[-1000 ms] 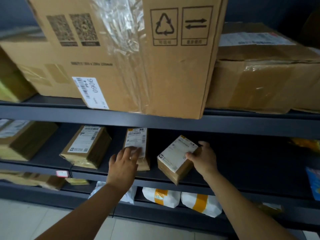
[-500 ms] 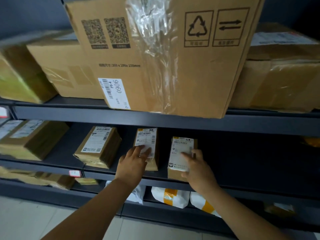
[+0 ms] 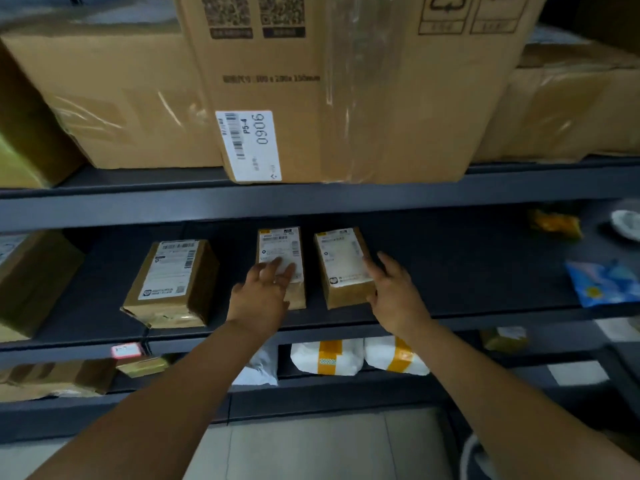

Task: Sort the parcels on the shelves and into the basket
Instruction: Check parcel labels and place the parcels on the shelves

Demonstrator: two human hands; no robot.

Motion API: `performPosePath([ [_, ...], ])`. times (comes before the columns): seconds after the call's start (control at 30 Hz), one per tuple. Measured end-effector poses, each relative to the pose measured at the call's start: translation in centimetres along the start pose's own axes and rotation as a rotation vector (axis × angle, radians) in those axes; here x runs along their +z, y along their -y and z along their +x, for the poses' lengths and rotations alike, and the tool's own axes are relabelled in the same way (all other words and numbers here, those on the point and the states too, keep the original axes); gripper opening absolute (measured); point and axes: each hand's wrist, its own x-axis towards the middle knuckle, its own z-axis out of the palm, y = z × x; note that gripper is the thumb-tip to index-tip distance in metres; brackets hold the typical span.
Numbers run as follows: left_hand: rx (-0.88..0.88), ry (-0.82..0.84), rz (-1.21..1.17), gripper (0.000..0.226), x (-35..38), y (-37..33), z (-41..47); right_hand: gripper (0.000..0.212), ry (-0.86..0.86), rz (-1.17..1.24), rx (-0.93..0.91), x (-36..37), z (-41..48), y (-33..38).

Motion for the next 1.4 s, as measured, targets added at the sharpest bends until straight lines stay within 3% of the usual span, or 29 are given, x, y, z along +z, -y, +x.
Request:
performPosePath([
  [0.07,0.035,-0.042,0.004,0.071,-0.1,0.1,-0.3,0.071,-0.017,0.002,0.075,-0.2,-1.9,-0.8],
  [0.13,0.125,-0.185,-0.034,0.071,0.3,-0.1,-0.9,0.071,-0.036,-0.021,0.157,-0.3,-3.9,-1.9],
  [0.23,0.389,-0.348,-0.185,0.066,1.4,-0.8,-1.8,0.072,-0.092,-0.013,0.287,-0.4,-7.4,-3.0],
  [0.33,0.607,-0.369,-0.224,0.058,1.8,-1.9,-3.0,0.071,-0.124,0.084,0.404,-0.3,-10.5,-3.2],
  [0.47,0.746,-0.350,-0.214,0.055,2.3,-3.3,-3.8,0.067,-0.157,0.125,0.493,-0.3,-13.7,-3.6],
  [1.03,0.869,-0.215,-0.225,0.051,4.7,-12.9,-4.8,0.064,-0.173,0.219,0.705,-0.2,-21.4,-10.2],
  [1.4,0.884,-0.245,-0.118,0.058,8.1,-19.6,-2.8,0.063,-0.119,0.207,0.656,2.6,-19.9,-18.7],
])
